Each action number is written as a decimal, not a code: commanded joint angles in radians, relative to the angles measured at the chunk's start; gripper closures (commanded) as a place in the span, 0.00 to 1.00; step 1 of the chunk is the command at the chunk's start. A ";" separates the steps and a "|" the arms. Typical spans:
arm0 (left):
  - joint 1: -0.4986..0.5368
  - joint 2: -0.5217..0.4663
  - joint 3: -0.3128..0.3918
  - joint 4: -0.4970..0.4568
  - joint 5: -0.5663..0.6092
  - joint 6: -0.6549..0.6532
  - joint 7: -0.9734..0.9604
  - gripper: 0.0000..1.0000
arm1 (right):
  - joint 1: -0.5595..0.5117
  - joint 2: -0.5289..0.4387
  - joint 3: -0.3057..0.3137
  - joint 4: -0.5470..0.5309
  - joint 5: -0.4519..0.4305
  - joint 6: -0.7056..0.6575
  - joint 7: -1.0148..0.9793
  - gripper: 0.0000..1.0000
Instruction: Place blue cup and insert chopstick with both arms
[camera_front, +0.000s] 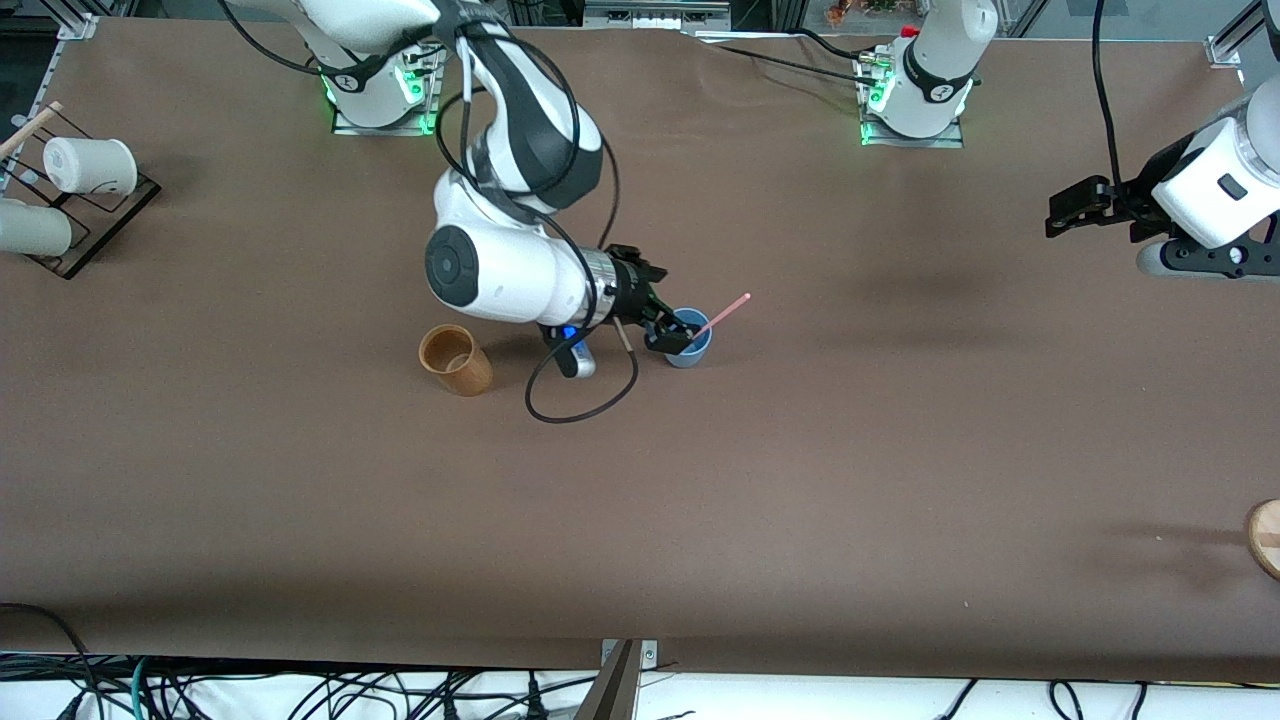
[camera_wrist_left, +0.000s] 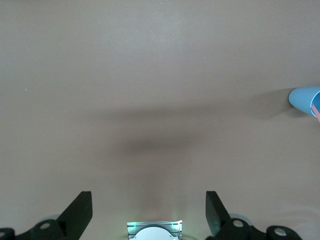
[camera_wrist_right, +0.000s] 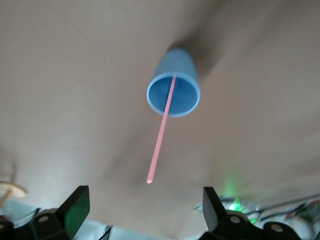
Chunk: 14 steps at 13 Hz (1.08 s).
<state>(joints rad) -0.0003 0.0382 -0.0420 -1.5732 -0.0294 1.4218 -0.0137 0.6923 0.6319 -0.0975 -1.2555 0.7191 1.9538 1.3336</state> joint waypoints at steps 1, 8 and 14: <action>0.005 0.000 -0.001 0.002 -0.023 0.005 0.021 0.00 | -0.020 -0.063 -0.020 -0.004 -0.143 -0.093 -0.159 0.00; 0.010 0.002 -0.001 0.002 -0.023 0.003 0.021 0.00 | -0.080 -0.323 -0.130 -0.210 -0.473 -0.306 -0.842 0.00; 0.011 0.002 0.001 0.001 -0.024 0.002 0.023 0.00 | -0.331 -0.553 -0.091 -0.419 -0.693 -0.230 -1.456 0.00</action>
<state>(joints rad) 0.0008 0.0430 -0.0413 -1.5732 -0.0294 1.4218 -0.0137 0.4262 0.1833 -0.2341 -1.5470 0.0912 1.6531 -0.0106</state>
